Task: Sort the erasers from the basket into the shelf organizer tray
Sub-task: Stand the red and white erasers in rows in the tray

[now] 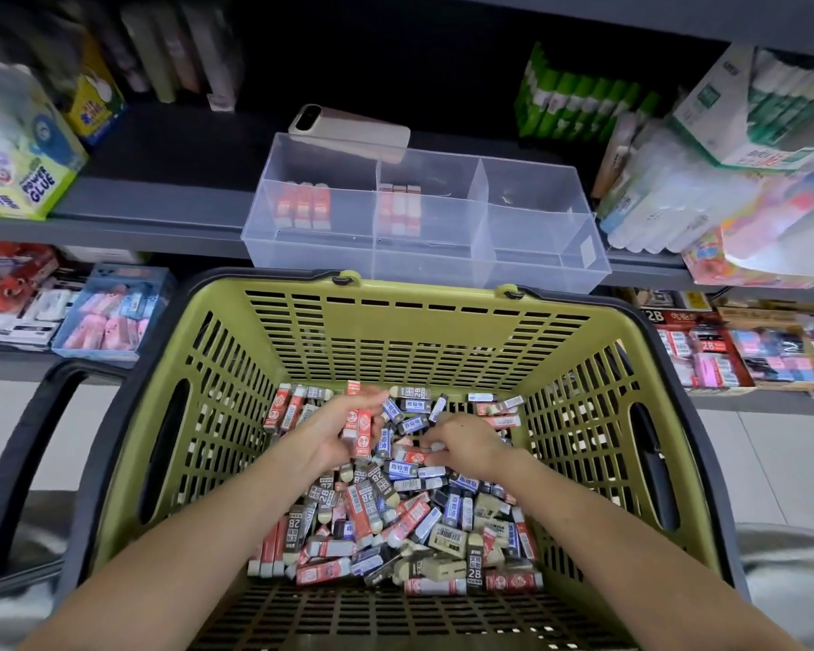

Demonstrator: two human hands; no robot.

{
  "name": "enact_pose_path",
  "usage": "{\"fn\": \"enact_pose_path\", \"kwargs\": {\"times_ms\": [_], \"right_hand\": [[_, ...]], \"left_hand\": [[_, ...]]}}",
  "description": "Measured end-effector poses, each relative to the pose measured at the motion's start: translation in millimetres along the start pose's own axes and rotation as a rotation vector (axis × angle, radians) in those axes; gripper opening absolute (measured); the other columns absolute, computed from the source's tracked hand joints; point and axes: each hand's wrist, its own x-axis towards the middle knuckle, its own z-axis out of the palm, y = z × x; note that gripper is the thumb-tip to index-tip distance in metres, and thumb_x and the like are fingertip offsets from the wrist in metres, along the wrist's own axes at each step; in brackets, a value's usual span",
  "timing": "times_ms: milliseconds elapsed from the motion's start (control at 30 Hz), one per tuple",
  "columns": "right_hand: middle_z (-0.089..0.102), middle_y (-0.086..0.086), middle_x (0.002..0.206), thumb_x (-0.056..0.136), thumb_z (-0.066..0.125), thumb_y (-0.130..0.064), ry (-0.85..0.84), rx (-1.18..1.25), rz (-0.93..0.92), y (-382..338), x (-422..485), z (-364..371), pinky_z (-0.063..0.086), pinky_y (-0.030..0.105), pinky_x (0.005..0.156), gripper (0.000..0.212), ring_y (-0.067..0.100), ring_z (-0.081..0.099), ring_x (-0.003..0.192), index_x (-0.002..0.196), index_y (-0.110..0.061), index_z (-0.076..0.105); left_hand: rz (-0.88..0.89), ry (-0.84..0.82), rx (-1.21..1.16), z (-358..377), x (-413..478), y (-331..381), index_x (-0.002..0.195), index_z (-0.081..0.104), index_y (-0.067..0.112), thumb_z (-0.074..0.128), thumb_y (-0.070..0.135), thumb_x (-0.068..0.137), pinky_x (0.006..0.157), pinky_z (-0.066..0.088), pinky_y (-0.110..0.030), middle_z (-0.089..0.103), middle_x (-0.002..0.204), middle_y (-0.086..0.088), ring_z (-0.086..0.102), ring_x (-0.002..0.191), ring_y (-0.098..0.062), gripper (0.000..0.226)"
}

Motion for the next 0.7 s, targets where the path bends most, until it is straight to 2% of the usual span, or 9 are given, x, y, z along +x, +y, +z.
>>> {"fn": "enact_pose_path", "kwargs": {"times_ms": [67, 133, 167, 233, 300, 367, 433, 533, 700], "right_hand": [[0.061, 0.009, 0.107, 0.092, 0.055, -0.030, 0.024, 0.036, -0.007, 0, -2, 0, 0.036, 0.030, 0.079, 0.029, 0.025, 0.053, 0.102, 0.114, -0.013, 0.064], [0.066, 0.006, 0.102, 0.092, 0.057, -0.029, 0.077, 0.140, 0.008, -1, -8, -6, 0.041, 0.029, 0.077, 0.026, 0.019, 0.058, 0.092, 0.107, -0.011, 0.068], [0.068, 0.004, 0.097, 0.091, 0.058, -0.030, 0.108, 0.230, 0.025, -4, -12, -12, 0.043, 0.027, 0.072, 0.024, 0.014, 0.059, 0.082, 0.103, -0.012, 0.070], [0.070, -0.001, 0.085, 0.088, 0.063, -0.029, 0.149, 0.486, 0.062, -11, -21, -29, 0.048, 0.028, 0.066, 0.021, 0.013, 0.060, 0.066, 0.100, -0.014, 0.072], [0.073, 0.003, 0.083, 0.087, 0.065, -0.025, 0.189, 0.700, 0.045, -21, -30, -48, 0.053, 0.030, 0.066, 0.019, 0.020, 0.065, 0.068, 0.099, -0.012, 0.072], [0.073, 0.009, 0.076, 0.086, 0.065, -0.020, 0.211, 0.872, 0.002, -31, -40, -67, 0.046, 0.018, 0.050, 0.019, 0.009, 0.058, 0.049, 0.100, -0.008, 0.072], [0.070, 0.020, 0.081, 0.085, 0.066, -0.014, 0.219, 1.016, -0.005, -40, -50, -85, 0.042, 0.015, 0.045, 0.020, 0.006, 0.049, 0.041, 0.101, -0.004, 0.071], [0.072, 0.009, 0.083, 0.081, 0.066, -0.002, 0.232, 1.228, -0.056, -49, -62, -110, 0.054, 0.022, 0.059, 0.020, 0.013, 0.064, 0.055, 0.101, -0.001, 0.068], [0.073, 0.004, 0.081, 0.068, 0.071, -0.017, 0.493, 1.384, -0.183, -72, -69, -161, 0.055, 0.021, 0.064, 0.017, 0.014, 0.068, 0.071, 0.084, -0.016, 0.074]], "left_hand": [[0.024, 0.026, 0.136, 3, -1, 1, 0.095, 0.061, 0.010, 0.078, 0.015, 0.064, 0.054, 0.054, -0.025, 0.067, 0.081, -0.007, 0.060, 0.064, -0.016, 0.036], [0.092, 0.065, 0.327, 7, -2, -1, 0.089, 0.061, 0.012, 0.078, 0.020, 0.060, 0.086, 0.052, -0.036, 0.067, 0.102, -0.007, 0.058, 0.091, -0.021, 0.035], [0.131, 0.068, 0.397, 10, -4, -2, 0.091, 0.063, 0.014, 0.079, 0.021, 0.058, 0.094, 0.046, -0.040, 0.067, 0.103, -0.006, 0.057, 0.095, -0.020, 0.037], [0.189, 0.035, 0.515, 17, -10, -1, 0.096, 0.064, 0.018, 0.081, 0.026, 0.056, 0.082, 0.045, -0.032, 0.069, 0.097, -0.001, 0.060, 0.087, -0.012, 0.045], [0.228, -0.005, 0.575, 25, -17, 1, 0.097, 0.064, 0.019, 0.083, 0.027, 0.061, 0.075, 0.048, -0.026, 0.072, 0.087, 0.000, 0.064, 0.082, -0.012, 0.041], [0.283, -0.059, 0.519, 34, -27, 6, 0.094, 0.062, 0.014, 0.079, 0.020, 0.070, 0.063, 0.052, -0.020, 0.073, 0.074, 0.000, 0.068, 0.071, -0.011, 0.030], [0.357, -0.073, 0.435, 43, -41, 15, 0.093, 0.061, 0.014, 0.079, 0.018, 0.068, 0.057, 0.051, -0.021, 0.071, 0.072, -0.002, 0.067, 0.065, -0.012, 0.031], [0.441, -0.046, 0.403, 51, -68, 36, 0.099, 0.061, 0.015, 0.078, 0.025, 0.059, 0.068, 0.051, -0.029, 0.071, 0.086, -0.009, 0.067, 0.077, -0.020, 0.045], [0.665, -0.142, 0.281, 53, -117, 77, 0.092, 0.060, 0.012, 0.076, 0.022, 0.064, 0.045, 0.046, -0.021, 0.070, 0.071, -0.007, 0.064, 0.056, -0.014, 0.034]]}}
